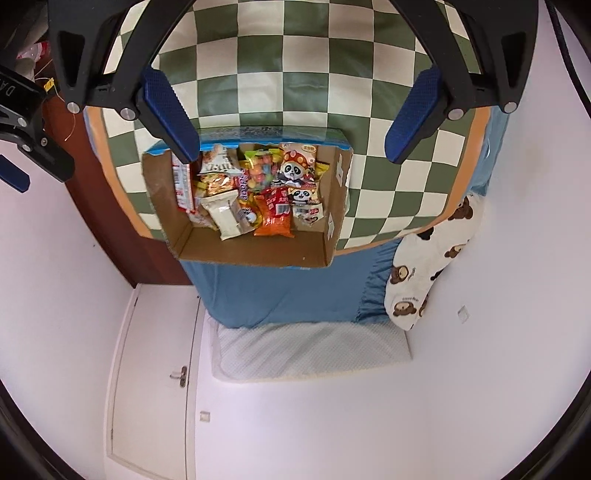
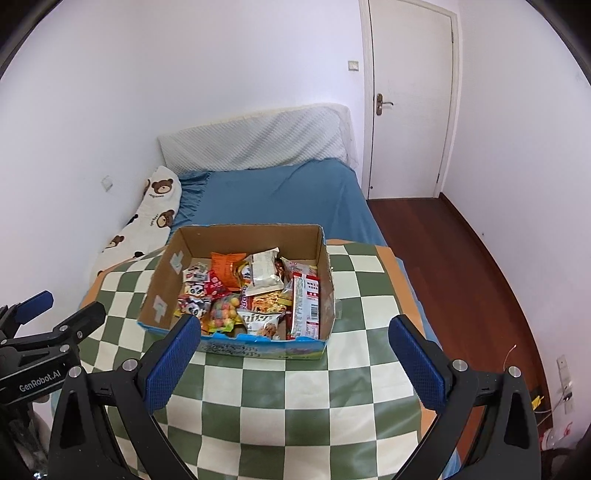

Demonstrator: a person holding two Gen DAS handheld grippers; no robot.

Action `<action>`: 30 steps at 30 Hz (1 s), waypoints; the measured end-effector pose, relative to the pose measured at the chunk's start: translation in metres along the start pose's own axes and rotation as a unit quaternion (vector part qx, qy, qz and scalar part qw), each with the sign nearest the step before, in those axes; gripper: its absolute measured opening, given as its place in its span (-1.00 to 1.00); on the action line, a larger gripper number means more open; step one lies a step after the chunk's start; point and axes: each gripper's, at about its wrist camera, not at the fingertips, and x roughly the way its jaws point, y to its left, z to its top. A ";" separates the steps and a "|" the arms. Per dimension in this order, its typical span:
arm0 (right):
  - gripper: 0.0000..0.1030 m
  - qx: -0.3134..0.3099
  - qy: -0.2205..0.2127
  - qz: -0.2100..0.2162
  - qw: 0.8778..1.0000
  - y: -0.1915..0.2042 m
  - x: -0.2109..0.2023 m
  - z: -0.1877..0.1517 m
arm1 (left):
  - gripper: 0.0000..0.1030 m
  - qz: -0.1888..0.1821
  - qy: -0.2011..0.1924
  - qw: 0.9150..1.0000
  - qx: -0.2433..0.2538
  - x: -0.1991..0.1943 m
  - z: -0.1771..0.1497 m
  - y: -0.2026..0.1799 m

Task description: Organize snacks

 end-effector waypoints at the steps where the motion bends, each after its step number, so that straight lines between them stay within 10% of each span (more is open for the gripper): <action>1: 1.00 0.001 0.002 0.000 1.000 0.000 0.006 0.001 | 1.00 -0.002 0.006 1.000 -0.003 0.007 0.001 0.001; 30: 1.00 -0.008 0.033 0.008 0.999 0.016 0.043 0.008 | 1.00 0.000 0.021 1.000 -0.007 0.033 0.007 0.006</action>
